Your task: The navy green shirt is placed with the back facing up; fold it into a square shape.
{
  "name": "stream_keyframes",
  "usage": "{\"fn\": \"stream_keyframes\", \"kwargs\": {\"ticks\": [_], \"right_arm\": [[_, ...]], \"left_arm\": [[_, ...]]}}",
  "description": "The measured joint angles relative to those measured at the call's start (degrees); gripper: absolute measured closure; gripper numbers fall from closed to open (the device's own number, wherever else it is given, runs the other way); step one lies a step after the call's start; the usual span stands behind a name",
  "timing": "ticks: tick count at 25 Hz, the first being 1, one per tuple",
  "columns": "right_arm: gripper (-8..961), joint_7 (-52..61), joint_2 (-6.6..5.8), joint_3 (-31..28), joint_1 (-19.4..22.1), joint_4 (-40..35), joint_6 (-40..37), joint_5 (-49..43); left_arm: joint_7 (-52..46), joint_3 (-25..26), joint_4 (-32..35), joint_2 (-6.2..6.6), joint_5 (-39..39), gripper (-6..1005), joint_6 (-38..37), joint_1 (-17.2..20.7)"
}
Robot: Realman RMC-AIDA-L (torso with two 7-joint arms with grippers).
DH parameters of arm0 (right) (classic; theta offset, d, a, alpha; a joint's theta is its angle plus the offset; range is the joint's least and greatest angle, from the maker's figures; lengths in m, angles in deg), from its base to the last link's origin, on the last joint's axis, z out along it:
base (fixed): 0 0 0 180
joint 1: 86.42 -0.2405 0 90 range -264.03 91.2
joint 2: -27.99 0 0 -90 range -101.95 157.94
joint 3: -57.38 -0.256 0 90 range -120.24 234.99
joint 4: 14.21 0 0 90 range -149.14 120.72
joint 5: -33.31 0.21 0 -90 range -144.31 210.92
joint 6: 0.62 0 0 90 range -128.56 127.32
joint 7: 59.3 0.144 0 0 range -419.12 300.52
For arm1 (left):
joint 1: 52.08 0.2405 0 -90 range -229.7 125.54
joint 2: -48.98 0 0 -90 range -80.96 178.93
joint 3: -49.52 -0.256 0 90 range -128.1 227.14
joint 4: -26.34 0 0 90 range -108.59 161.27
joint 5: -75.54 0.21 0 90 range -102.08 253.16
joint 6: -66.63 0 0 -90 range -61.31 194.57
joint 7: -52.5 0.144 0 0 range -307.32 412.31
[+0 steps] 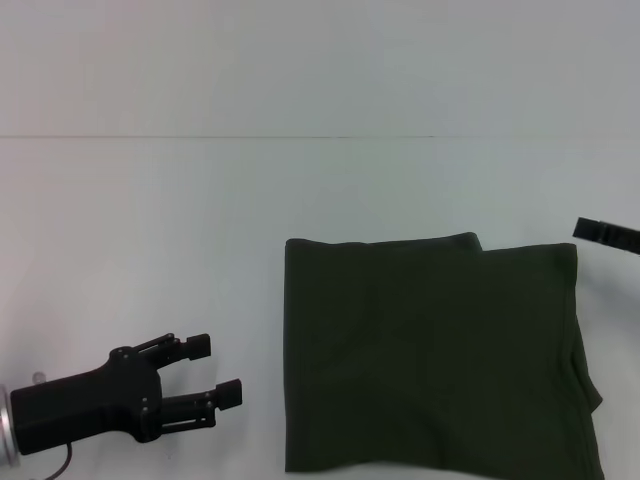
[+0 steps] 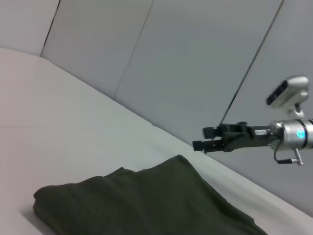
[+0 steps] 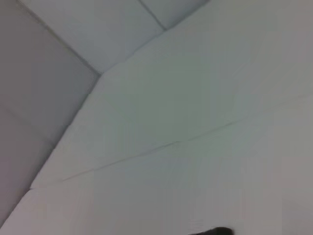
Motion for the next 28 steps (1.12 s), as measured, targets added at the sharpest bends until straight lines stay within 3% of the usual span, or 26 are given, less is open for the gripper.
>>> {"fn": "stream_keyframes", "kwargs": {"ticks": [3,6,12,28], "right_arm": [[173,-14.81,1.03,-0.02,1.01,0.05,-5.35,1.80],[85,-27.87,3.02,0.05,2.15,-0.05,-8.22,2.19],[89,-39.76,6.02,0.86,3.43,0.27,-4.57,0.53],[88,-41.74,6.46,1.19,4.82,2.02,6.21,-4.04]], "left_arm": [[-1.23,0.23,-0.31,0.02,-0.06,79,0.00,-0.18],[-2.03,1.19,-0.76,0.11,-0.11,79,0.00,-0.30],[-3.50,2.68,-0.78,0.00,-0.10,80,-0.37,-0.30],[-6.55,2.72,-1.55,0.18,0.19,79,-0.06,-1.21]]}}
